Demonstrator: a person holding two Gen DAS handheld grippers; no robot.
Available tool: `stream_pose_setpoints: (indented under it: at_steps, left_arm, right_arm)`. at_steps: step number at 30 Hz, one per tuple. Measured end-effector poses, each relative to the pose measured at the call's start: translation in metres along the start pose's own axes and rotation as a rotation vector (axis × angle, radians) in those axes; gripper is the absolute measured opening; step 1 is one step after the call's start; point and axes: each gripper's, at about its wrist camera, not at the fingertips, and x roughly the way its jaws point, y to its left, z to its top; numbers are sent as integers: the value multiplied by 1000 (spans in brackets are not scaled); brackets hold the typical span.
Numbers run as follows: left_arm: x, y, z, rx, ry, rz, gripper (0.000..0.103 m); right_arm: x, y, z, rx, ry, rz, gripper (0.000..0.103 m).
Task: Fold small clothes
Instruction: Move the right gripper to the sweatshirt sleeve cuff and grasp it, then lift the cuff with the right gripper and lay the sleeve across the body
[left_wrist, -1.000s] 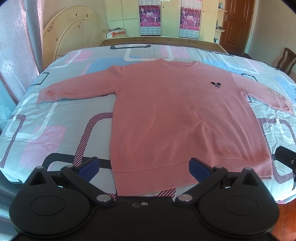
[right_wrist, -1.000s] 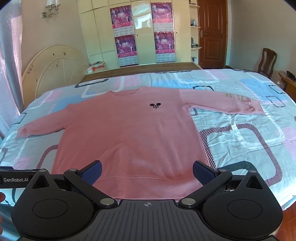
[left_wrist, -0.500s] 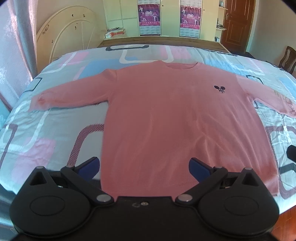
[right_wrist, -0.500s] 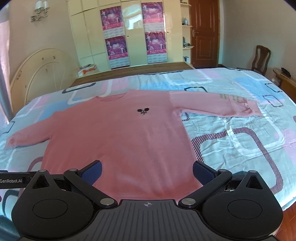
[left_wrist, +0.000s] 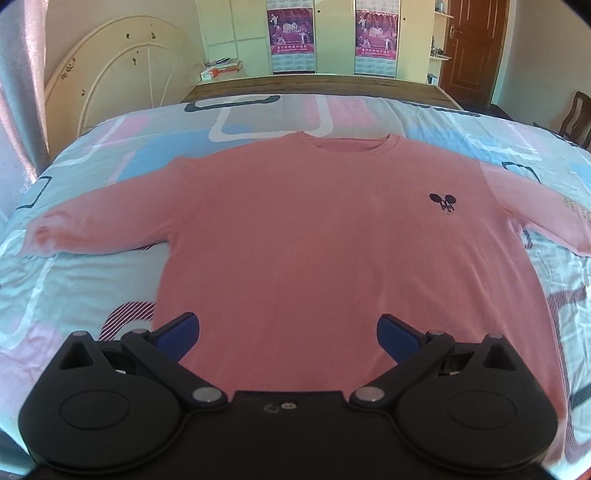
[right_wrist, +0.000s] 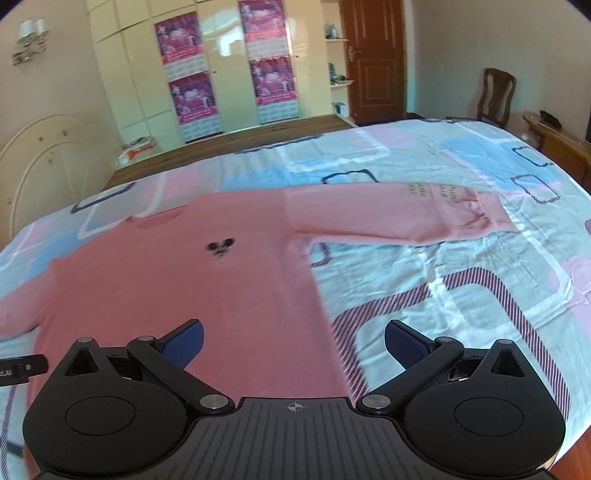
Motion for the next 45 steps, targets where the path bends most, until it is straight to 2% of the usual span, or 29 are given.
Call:
stream_pose_setpoints:
  at_steps: [11, 16, 22, 24, 25, 31, 33, 36, 39, 40, 41, 45]
  left_arm:
    - [57, -45, 37, 16, 20, -23, 102]
    - [85, -63, 54, 32, 21, -45, 97]
    - [114, -77, 74, 32, 28, -49, 97]
    - [122, -78, 80, 31, 34, -48, 96]
    - [126, -79, 82, 29, 36, -44, 96]
    - [140, -76, 91, 32, 39, -19, 93]
    - [145, -72, 93, 28, 48, -11, 89]
    - [152, -65, 95, 9, 59, 0, 87]
    - [158, -60, 96, 8, 64, 11, 86]
    - [159, -59, 97, 10, 67, 14, 86]
    - [161, -58, 97, 10, 70, 15, 86]
    - [166, -53, 98, 7, 83, 12, 84]
  right_arm:
    - [69, -61, 42, 29, 32, -64, 103]
    - [101, -98, 59, 56, 31, -114, 103]
    - [135, -159, 76, 163, 30, -193, 102]
    - [144, -183, 79, 204, 29, -227, 88]
    - [149, -195, 81, 226, 41, -242, 74]
    - [173, -260, 85, 407, 65, -303, 72]
    - [179, -276, 87, 456, 68, -306, 65]
    - [184, -285, 94, 486, 40, -314, 54]
    - [191, -291, 102, 495, 17, -319, 29]
    - [191, -292, 103, 502, 9, -313, 14]
    - [192, -292, 105, 509, 2, -299, 9]
    - [192, -281, 110, 465, -42, -291, 8]
